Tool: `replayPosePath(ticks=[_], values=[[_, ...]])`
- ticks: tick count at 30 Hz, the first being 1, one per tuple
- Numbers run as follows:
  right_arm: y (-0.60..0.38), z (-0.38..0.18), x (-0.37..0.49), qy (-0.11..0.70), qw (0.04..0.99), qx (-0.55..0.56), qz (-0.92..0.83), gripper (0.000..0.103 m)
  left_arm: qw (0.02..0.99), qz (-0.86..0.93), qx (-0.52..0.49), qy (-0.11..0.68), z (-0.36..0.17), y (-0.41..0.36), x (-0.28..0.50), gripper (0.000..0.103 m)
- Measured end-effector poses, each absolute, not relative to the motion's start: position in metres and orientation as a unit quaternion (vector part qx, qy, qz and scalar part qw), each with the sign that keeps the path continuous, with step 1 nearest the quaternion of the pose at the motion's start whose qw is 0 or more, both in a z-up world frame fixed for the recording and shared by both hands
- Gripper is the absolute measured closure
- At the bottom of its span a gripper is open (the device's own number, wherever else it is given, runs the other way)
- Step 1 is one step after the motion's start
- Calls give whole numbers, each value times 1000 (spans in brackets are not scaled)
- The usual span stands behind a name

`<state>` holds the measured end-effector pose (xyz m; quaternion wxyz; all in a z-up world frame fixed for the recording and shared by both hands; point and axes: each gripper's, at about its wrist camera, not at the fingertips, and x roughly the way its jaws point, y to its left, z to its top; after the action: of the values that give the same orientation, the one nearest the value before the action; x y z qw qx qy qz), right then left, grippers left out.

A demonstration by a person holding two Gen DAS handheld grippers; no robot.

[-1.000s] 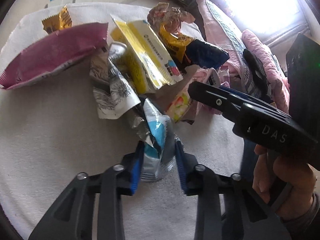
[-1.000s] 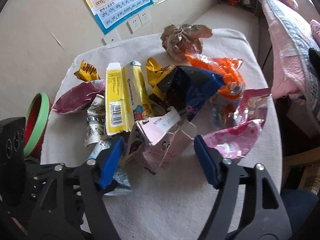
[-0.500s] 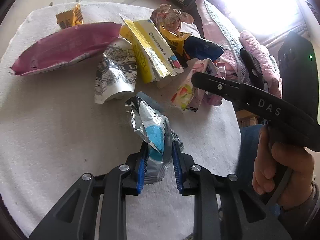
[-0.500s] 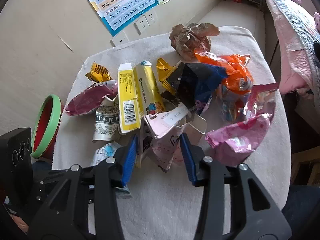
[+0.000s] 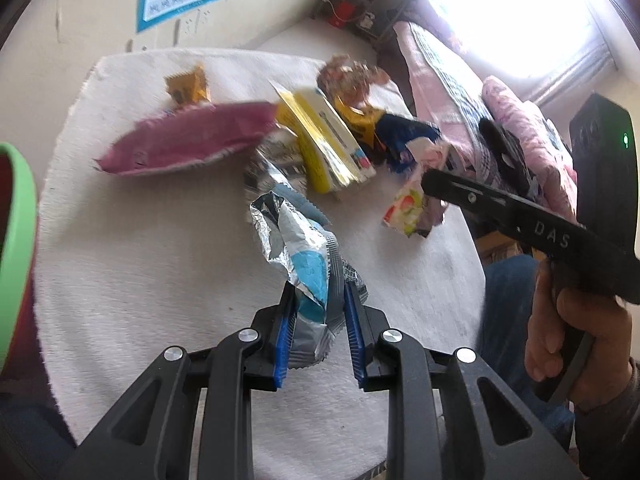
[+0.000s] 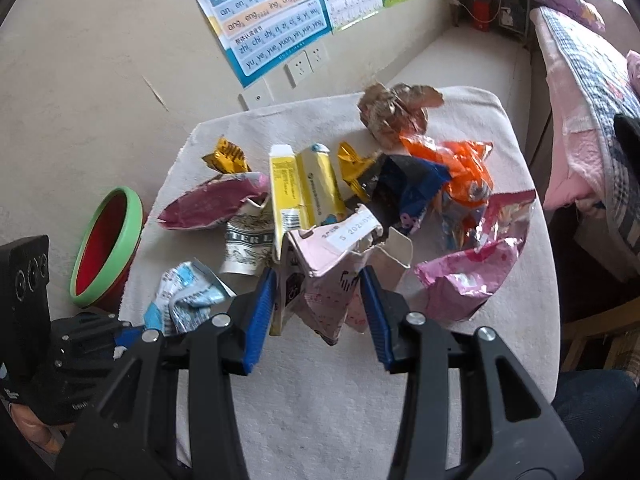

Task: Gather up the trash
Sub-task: 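Carry both items over the red bucket and open both tools to drop them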

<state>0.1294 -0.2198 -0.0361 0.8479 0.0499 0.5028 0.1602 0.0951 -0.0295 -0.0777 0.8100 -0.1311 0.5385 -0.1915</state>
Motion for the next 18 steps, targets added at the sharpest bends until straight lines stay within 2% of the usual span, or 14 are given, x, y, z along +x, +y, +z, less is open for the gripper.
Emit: replayPosePath(ticks=[18], values=[[-179,-15,117,489,852,26,182,60,844,-137,-153,496,-47,30,99,81]])
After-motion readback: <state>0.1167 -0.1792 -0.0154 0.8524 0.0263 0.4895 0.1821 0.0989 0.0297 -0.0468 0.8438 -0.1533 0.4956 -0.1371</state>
